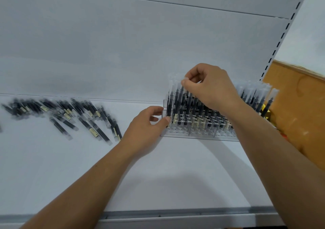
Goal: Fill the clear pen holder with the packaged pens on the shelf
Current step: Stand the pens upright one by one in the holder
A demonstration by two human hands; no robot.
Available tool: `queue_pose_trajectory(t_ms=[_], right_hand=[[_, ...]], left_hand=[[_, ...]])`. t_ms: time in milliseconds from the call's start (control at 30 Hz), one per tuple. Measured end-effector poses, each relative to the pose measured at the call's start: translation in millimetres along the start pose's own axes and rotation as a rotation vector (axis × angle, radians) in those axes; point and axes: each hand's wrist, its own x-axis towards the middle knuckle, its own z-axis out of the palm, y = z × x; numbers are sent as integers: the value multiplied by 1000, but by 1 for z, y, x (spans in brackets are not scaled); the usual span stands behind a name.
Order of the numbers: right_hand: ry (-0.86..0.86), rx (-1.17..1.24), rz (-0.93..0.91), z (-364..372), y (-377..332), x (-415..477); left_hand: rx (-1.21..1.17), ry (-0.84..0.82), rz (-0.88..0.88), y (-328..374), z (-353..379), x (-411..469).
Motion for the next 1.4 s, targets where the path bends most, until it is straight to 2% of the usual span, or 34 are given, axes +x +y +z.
queue_pose_trajectory(t_ms=[100, 267, 500, 600, 667, 800, 933, 1000, 1167, 1400], right_hand=[[-110, -66, -14, 2, 0, -1], [-127, -38, 27, 2, 2, 0], [-272, -225, 71, 0, 4, -14], [-383, -336, 80, -7, -5, -21], [-453, -325, 39, -3, -19, -26], [-554, -298, -102, 41, -48, -36], [-557, -244, -151, 104, -65, -34], [-533, -288, -160, 127, -72, -28], [-523, -359, -162, 149, -76, -23], [-548, -275, -68, 154, -65, -25]], left_hand=[[-1, 10, -4, 0, 0, 1], [5, 4, -1, 1, 0, 1], [81, 2, 15, 0, -7, -2], [201, -37, -8, 2, -26, -3], [294, -37, 2, 0, -44, -6], [466, 61, -21, -13, -92, -21], [615, 230, -145, -35, -139, -39], [655, 258, -214, -46, -153, -47], [731, 105, -275, -60, -162, -56], [679, 128, -196, -56, -156, -64]])
